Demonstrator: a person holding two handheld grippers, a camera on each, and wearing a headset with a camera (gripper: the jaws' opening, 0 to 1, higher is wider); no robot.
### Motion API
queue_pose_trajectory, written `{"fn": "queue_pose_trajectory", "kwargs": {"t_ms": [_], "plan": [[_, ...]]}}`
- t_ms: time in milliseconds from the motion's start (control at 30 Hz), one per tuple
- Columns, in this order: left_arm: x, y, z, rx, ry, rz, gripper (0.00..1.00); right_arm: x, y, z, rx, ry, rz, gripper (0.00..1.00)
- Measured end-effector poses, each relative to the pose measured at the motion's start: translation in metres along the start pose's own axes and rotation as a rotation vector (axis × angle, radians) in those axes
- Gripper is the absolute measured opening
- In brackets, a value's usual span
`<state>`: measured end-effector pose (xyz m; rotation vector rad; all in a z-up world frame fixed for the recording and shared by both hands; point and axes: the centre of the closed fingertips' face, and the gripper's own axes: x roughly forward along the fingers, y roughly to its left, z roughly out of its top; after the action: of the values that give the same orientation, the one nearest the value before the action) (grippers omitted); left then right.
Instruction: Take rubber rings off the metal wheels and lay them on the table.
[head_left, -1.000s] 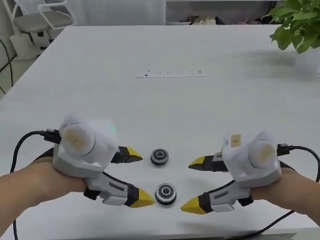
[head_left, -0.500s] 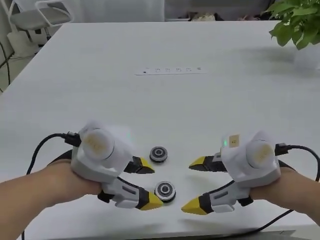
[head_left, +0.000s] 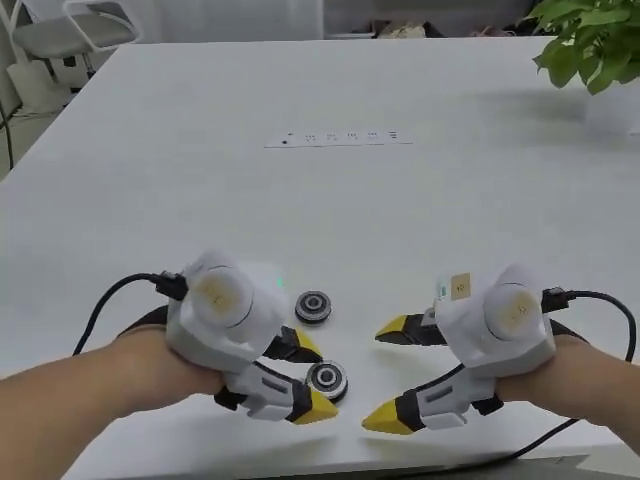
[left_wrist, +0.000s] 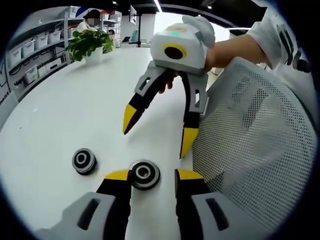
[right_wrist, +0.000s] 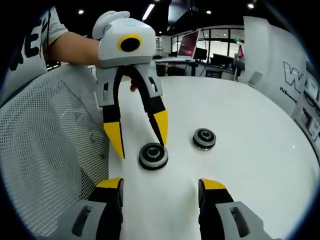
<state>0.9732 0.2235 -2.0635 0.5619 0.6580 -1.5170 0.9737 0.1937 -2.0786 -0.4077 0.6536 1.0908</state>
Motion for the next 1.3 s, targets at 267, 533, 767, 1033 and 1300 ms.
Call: {"fn": "queue_pose_trajectory", "kwargs": {"t_ms": [267, 533, 767, 1033, 1300], "plan": [[0.003, 0.003, -0.001, -0.030, -0.008, 0.006, 0.26, 0.000, 0.000, -0.002, 0.006, 0.003, 0.002, 0.59], [0.003, 0.006, -0.001, -0.025, -0.016, 0.022, 0.21, 0.001, 0.000, -0.002, 0.006, 0.006, 0.005, 0.58], [0.002, 0.011, -0.001, -0.059, -0.045, 0.042, 0.15, 0.001, 0.000, 0.003, 0.003, -0.001, 0.011, 0.58], [0.003, 0.013, -0.003, 0.018, -0.024, 0.075, 0.10, 0.002, -0.002, 0.004, -0.005, 0.006, 0.013, 0.57], [0.003, 0.012, -0.004, 0.060, -0.010, 0.078, 0.08, 0.005, -0.001, 0.004, -0.023, 0.023, 0.025, 0.56]]}}
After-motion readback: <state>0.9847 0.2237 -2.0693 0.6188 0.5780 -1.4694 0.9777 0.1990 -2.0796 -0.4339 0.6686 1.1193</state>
